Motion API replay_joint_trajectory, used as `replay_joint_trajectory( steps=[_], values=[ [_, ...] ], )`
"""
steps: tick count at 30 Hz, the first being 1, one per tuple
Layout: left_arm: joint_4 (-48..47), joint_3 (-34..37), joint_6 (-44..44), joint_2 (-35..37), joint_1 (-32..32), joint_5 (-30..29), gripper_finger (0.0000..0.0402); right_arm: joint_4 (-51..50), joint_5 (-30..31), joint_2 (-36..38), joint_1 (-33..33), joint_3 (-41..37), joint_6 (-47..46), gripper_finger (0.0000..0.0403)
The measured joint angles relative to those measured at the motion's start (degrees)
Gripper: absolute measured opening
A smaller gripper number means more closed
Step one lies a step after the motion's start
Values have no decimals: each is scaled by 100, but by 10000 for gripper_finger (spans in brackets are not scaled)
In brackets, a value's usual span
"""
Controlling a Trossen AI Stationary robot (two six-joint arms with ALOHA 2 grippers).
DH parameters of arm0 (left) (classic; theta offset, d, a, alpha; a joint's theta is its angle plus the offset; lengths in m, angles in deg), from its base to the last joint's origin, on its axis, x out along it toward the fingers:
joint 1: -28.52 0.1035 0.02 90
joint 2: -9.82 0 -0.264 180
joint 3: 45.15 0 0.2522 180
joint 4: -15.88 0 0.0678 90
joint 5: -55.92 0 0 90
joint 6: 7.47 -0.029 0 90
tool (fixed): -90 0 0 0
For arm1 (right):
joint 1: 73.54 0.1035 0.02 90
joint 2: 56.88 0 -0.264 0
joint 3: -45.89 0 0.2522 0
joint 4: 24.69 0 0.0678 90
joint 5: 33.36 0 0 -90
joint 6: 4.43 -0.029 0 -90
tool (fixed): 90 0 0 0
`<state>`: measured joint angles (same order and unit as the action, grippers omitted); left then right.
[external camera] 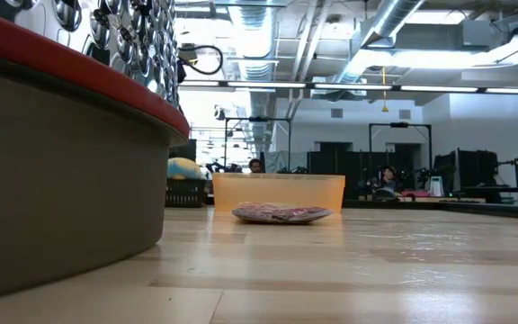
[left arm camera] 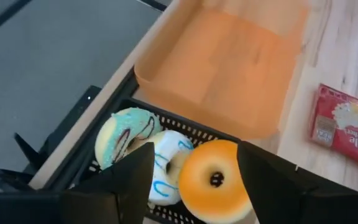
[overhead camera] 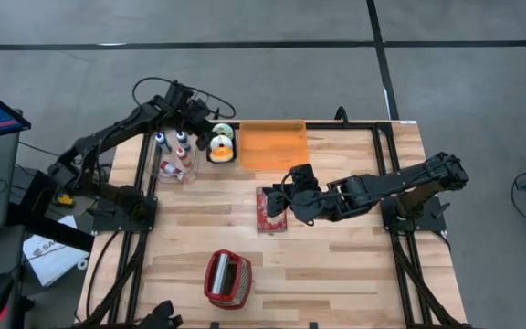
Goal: Pick & Place Food Item
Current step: Put the blue donut into the black bin
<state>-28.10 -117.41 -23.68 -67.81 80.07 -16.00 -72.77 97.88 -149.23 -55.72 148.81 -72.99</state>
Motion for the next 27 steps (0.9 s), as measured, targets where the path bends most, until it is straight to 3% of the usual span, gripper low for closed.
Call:
replay_joint_trajectory(
  steps=[7,12,15,20,27],
  values=[
    [-579,64,-355,82,-230,178,218,5,95,0,60,0,-3,178],
    [-453,422,-1646,294,-956,70,204,4,193,0,82,0,-4,178],
    [-288,808,-2085,520,-1500,-413,203,1,260,0,109,0,-14,178],
    [-152,1301,-2103,674,-1893,-562,196,2,333,0,136,0,-50,178],
    [337,1493,-1756,87,-1926,-475,127,-14,387,0,166,0,-50,178]
  ],
)
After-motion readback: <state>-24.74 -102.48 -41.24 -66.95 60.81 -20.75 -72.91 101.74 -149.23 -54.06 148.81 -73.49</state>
